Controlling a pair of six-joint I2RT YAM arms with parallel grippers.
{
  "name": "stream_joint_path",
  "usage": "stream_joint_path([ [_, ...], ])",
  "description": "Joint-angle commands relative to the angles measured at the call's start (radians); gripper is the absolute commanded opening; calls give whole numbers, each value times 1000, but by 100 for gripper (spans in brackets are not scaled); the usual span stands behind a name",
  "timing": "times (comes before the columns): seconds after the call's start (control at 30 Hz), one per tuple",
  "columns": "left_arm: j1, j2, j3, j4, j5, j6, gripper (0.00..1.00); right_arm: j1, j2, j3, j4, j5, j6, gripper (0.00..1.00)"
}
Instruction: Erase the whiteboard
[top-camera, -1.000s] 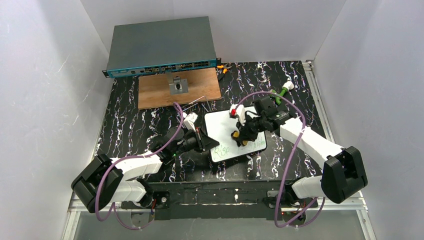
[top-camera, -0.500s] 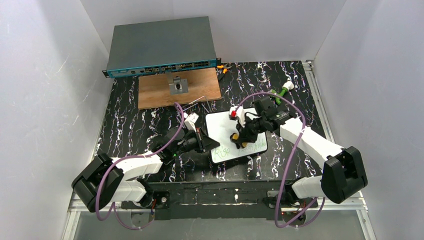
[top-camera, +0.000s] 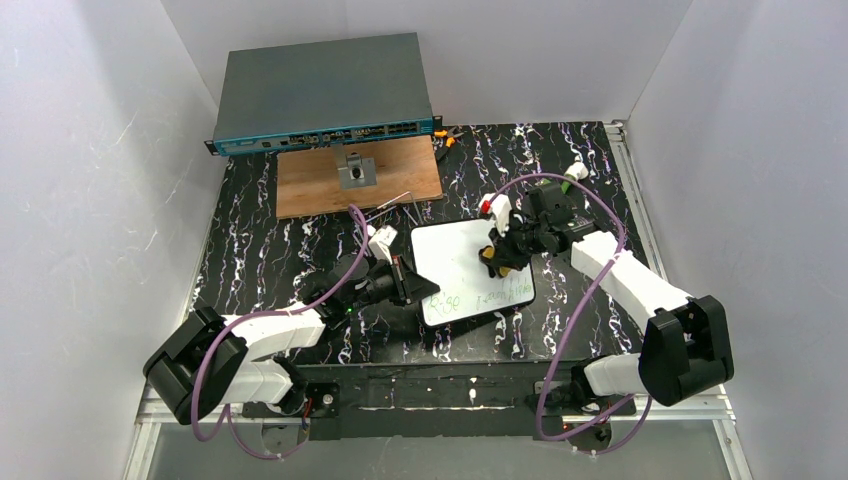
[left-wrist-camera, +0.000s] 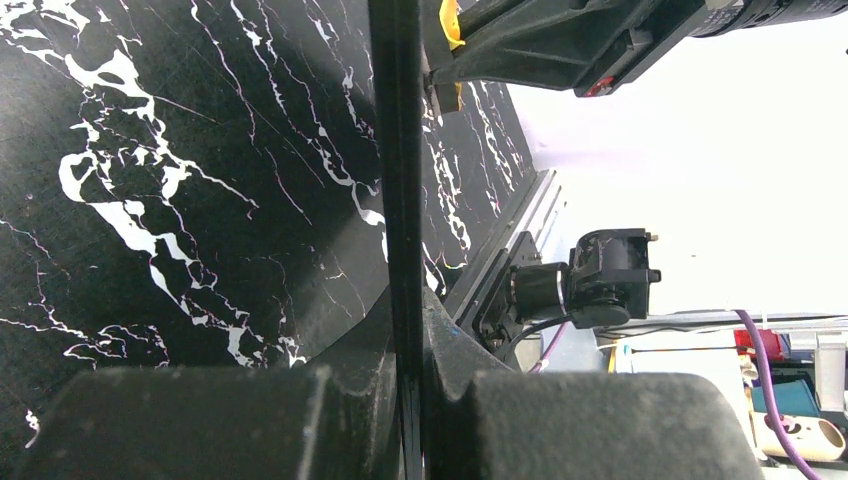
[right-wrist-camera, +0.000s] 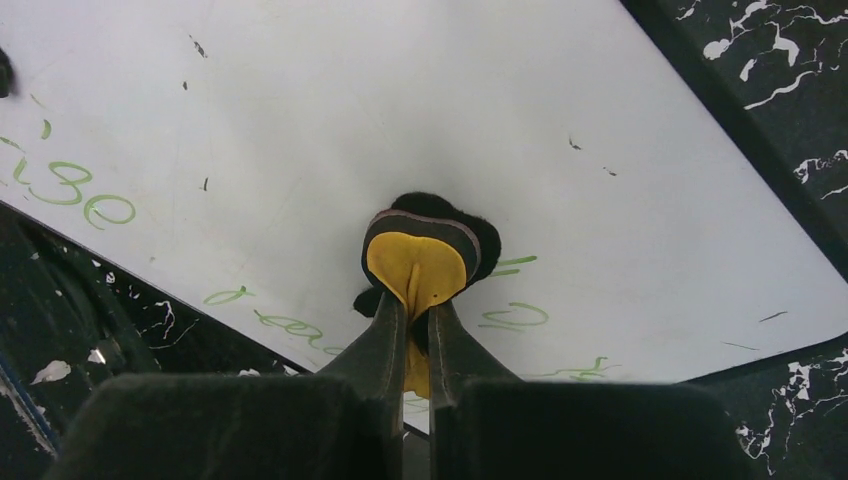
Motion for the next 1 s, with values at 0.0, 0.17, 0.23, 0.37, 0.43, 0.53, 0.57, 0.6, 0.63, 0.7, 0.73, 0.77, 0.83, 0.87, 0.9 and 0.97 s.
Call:
stream_joint_path([
  [0.0, -3, -36, 0, 111, 15, 17, 0, 1, -32, 21, 11, -28, 7, 1],
  [0.17, -3, -38, 3, 109, 14, 18, 0, 55, -27, 31, -101, -252, -65, 1],
  [0.23, -3, -34, 4, 112, 17, 15, 0, 85, -28, 29, -109, -247, -77, 1],
  [0.37, -3, -35, 2, 114, 16, 11, 0, 79, -22, 24, -31, -120, -13, 1],
  [0.43, -4, -41, 2, 108, 16, 13, 0, 37, -21, 27, 33, -17, 51, 1],
  [0.53, -3, -44, 2, 106, 15, 15, 0, -37, -15, 28, 94, 85, 109, 1],
  [0.57, -2, -42, 3, 107, 16, 14, 0, -57, -13, 22, 100, 98, 113, 1],
  [0.6, -2, -40, 3, 111, 19, 13, 0, -66, -10, 15, 104, 104, 111, 1],
  [0.63, -3, -38, 3, 114, 20, 12, 0, -68, -11, 6, 103, 104, 105, 1],
  [0.7, -3, -40, 1, 116, 20, 10, 0, -67, -18, -18, 94, 81, 79, 1],
  [0.73, -3, -45, 0, 114, 16, 11, 0, -68, -24, -29, 87, 49, 65, 1],
  [0.77, -2, -51, -3, 108, 12, 13, 0, -63, -32, -39, 73, 6, 49, 1],
  [0.83, -3, -62, -4, 94, 3, 19, 0, -38, -56, -58, 34, -87, 8, 1],
  [0.87, -2, -63, -4, 91, 0, 20, 0, -17, -72, -72, 15, -134, -18, 1],
  [0.9, -2, -63, -5, 91, -1, 21, 0, 8, -88, -81, -9, -176, -48, 1],
  [0.97, -3, -59, -4, 97, 1, 18, 0, 49, -109, -96, -38, -228, -83, 1],
])
